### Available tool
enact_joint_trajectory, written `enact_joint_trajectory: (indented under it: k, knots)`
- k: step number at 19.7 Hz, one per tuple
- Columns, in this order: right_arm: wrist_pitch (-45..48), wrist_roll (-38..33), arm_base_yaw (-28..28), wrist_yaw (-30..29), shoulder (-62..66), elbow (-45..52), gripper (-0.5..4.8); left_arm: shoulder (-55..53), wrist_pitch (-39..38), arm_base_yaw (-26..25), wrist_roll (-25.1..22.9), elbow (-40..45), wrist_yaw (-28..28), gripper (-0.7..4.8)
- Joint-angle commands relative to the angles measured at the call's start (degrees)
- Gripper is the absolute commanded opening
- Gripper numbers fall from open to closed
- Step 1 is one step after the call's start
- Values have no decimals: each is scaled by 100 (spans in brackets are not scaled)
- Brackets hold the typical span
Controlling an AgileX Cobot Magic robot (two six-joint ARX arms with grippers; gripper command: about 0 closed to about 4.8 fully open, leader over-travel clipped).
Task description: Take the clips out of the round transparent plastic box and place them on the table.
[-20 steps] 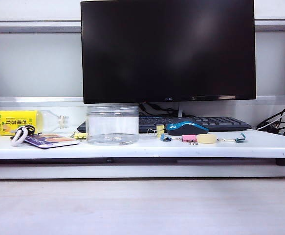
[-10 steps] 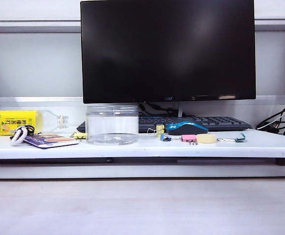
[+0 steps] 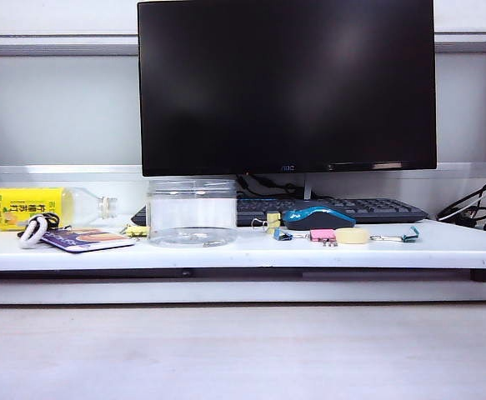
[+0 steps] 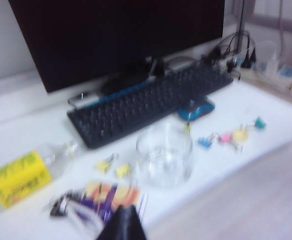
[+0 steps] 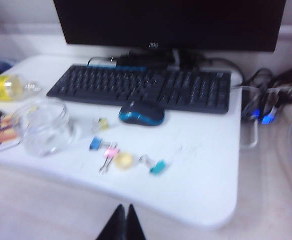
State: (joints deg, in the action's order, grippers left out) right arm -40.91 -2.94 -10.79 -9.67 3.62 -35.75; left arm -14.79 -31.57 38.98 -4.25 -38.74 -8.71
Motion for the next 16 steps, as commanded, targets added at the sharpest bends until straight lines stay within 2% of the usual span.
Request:
enact_joint_trajectory:
  k: [1,4,5,9,11,16]
  knots:
    - [446,-9,0,44,2,184,-5,-4,579,4,-26,210,2,16]
    - [907,-293,0,59,-2,505,-6,-4,1325,4,-26,680,280,14]
    - [1058,-450,0,61,-2,610,-6,-4,1541,4,-28,839,356,-8]
    - [2035,-955,-2,59,-4,1154,-5,-2,2557,4,-173,1585,380,-6]
    - [2310,-955,-4,61,-4,1375,-5,-2,2959,4,-173,1891,380,-6]
    - [2802,-955,-7,81,-7,1947,-6,-2,3427,2,-175,2457,339,-6]
